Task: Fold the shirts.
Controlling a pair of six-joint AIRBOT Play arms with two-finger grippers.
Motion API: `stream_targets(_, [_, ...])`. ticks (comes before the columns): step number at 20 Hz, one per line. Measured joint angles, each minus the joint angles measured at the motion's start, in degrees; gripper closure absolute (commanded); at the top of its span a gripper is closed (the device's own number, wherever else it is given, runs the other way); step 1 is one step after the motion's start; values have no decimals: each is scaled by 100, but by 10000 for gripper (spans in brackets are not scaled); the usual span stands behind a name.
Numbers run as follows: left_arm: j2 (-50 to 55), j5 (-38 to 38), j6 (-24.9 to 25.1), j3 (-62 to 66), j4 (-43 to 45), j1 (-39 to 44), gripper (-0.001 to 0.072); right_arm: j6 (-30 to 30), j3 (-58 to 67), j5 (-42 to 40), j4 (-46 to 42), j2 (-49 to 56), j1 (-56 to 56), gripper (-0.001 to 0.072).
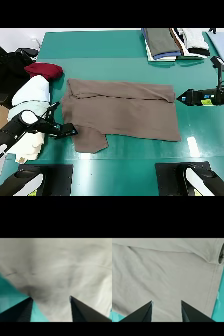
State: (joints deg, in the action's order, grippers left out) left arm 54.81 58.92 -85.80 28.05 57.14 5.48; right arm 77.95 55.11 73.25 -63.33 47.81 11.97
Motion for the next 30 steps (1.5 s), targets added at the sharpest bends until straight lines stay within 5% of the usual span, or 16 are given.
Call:
stream_targets(1, [4, -66, 24, -39, -17, 83, 688, 4, -2, 37, 13, -11, 4, 306])
stream_targets(7, [-229, -26, 59, 210, 61, 247, 687, 17, -372, 614, -476, -44, 664, 298])
stream_targets(8, [-332, 15, 59, 280, 120, 254, 687, 20, -619, 734, -671, -46, 935, 174])
stream_targets(13, [-612, 129, 59, 481, 227, 271, 686, -63, -2022, 855, -820, 332, 2063, 168])
stream_targets(17, [-664, 142, 63, 516, 269, 273, 686, -166, -2581, 483, -341, 752, 2120, 305])
stream_targets(21, [-680, 275, 70, 540, 393, 273, 687, -188, -2542, 140, -61, 925, 1602, 660])
stream_targets(22, [-697, 358, 66, 557, 444, 273, 688, -190, -2494, 127, -61, 927, 1467, 694])
stream_targets(30, [-2020, 1768, -490, 605, 990, 275, 688, -195, -2199, 1036, -1176, -260, 850, 695])
